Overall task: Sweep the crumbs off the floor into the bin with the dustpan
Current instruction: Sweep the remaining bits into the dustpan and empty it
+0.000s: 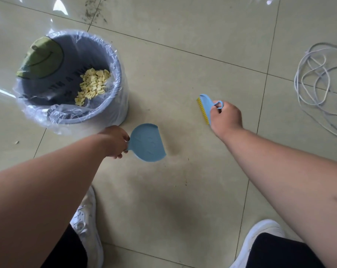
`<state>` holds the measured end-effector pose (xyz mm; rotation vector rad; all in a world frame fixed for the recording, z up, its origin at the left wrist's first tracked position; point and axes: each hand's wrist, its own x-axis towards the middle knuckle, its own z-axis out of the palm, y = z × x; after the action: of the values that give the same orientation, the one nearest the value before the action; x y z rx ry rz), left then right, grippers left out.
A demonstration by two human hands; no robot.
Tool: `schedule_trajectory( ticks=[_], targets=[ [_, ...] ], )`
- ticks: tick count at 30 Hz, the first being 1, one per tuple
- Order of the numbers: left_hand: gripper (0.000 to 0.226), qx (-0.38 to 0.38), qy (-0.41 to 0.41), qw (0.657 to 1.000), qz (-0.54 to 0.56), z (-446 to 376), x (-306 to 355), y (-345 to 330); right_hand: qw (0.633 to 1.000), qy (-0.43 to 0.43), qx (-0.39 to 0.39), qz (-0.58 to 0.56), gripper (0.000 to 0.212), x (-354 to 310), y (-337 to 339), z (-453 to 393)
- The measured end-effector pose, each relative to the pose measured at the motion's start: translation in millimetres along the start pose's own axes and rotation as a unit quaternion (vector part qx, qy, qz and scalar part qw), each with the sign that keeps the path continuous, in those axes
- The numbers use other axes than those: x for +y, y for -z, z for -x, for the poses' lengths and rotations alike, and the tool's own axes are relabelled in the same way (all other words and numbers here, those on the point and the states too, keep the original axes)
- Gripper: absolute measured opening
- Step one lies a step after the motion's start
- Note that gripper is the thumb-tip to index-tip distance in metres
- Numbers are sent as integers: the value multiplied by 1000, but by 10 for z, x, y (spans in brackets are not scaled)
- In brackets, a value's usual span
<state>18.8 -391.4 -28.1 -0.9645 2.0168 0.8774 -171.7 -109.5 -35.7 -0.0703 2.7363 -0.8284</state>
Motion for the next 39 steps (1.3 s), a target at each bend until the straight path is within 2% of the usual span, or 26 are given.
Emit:
schedule_trajectory(
  ticks=[3,7,10,15,21,26,28,31,33,35,39],
  targets=[
    [29,-15,5,1000,-17,16,-17,-6,999,19,-10,39,24,88,43,-92],
    [32,-27,13,999,-28,36,-47,5,992,40,-82,91,19,240,-59,8],
    [29,-33,19,999,-33,100,-19,31,983,86,-137,89,33,261,-166,275],
    [24,-41,24,996,-70,205,30,4,946,165,-238,143,41,307,-261,780],
    [17,-54,18,989,-136,277,50,-76,916,209,-281,197,39,447,-251,1044],
    [20,-46,11,984,-174,352,93,-162,909,186,-320,191,34,567,-167,1206],
    [21,-43,13,984,-174,394,123,-188,927,177,-293,155,32,555,-127,1211],
    [19,-40,7,981,-190,412,151,-233,969,101,-214,68,31,462,-22,1109],
    [21,-38,5,984,-171,402,157,-258,978,59,-196,30,30,405,68,1020],
    [23,-40,3,983,-176,409,179,-280,974,39,-221,19,29,358,160,981],
    [24,-60,5,978,-199,423,218,-308,947,59,-307,76,26,309,198,1054]
  ],
)
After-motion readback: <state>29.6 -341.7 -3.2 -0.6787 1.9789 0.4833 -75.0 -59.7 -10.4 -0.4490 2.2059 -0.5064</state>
